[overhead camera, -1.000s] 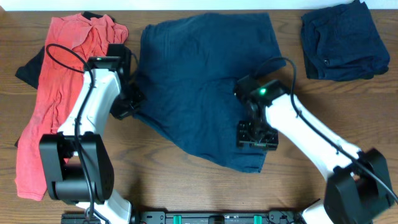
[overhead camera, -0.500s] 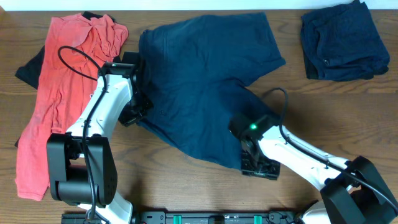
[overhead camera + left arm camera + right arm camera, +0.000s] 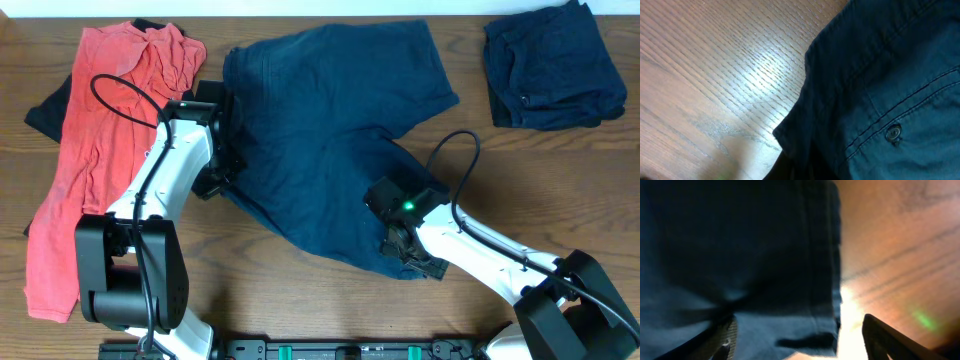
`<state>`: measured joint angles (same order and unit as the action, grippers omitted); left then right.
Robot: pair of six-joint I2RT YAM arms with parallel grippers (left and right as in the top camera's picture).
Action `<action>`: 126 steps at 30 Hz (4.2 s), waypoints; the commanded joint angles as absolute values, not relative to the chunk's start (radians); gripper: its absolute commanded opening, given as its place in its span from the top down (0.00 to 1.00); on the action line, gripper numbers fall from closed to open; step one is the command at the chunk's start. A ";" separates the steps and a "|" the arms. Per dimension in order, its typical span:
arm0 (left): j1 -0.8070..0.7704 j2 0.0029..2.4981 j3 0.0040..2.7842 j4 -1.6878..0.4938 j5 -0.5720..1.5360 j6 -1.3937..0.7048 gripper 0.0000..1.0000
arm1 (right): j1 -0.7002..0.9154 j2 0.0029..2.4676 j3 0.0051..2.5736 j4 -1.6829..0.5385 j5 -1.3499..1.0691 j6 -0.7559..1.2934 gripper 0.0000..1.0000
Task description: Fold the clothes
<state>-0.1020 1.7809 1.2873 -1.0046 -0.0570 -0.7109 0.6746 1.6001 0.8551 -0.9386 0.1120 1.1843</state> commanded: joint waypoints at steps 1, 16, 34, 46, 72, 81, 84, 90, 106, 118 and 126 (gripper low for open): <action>-0.102 1.777 1.284 -1.005 -0.080 -0.727 0.94 | 0.669 1.599 0.820 -0.920 0.142 1.159 0.20; -0.102 1.777 1.284 -0.974 -0.082 -0.706 0.94 | 0.669 1.597 0.660 -0.874 -0.008 1.116 0.99; -0.107 1.488 1.284 -1.073 -0.192 -0.650 0.94 | 0.388 1.298 0.986 -1.019 0.015 0.754 0.99; -0.165 1.219 1.285 -1.205 -0.192 -0.648 0.94 | 0.186 1.215 1.324 -1.238 0.015 0.513 0.99; -0.278 1.067 1.284 -1.311 -0.202 -0.671 0.94 | 0.183 1.242 1.531 -1.275 0.097 0.402 0.99; -0.278 1.252 1.284 -1.209 -0.383 -0.747 0.94 | 0.183 1.509 1.531 -1.019 0.093 0.334 0.99; -0.272 1.340 1.284 -1.163 -0.443 -0.797 0.94 | 0.183 1.570 1.531 -0.914 0.093 0.311 0.99; -0.218 1.504 1.284 -1.000 -0.466 -0.810 0.94 | 0.183 1.673 1.531 -0.727 0.093 0.278 0.99; -0.123 1.747 1.284 -0.718 -0.465 -0.802 0.94 | 0.184 1.950 1.531 -0.542 0.046 0.276 0.99; -0.123 1.779 1.284 -0.611 -0.465 -0.791 0.02 | 0.184 2.042 1.531 -0.471 0.018 0.275 0.19; -0.123 1.736 1.287 -0.666 -0.377 -0.633 0.02 | 0.183 1.968 1.532 -0.536 -0.060 0.262 0.01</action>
<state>-0.1253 1.7664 1.2850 -0.6437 -0.4107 -0.7086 0.1909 2.0312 1.5192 -0.5266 -0.0139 0.2775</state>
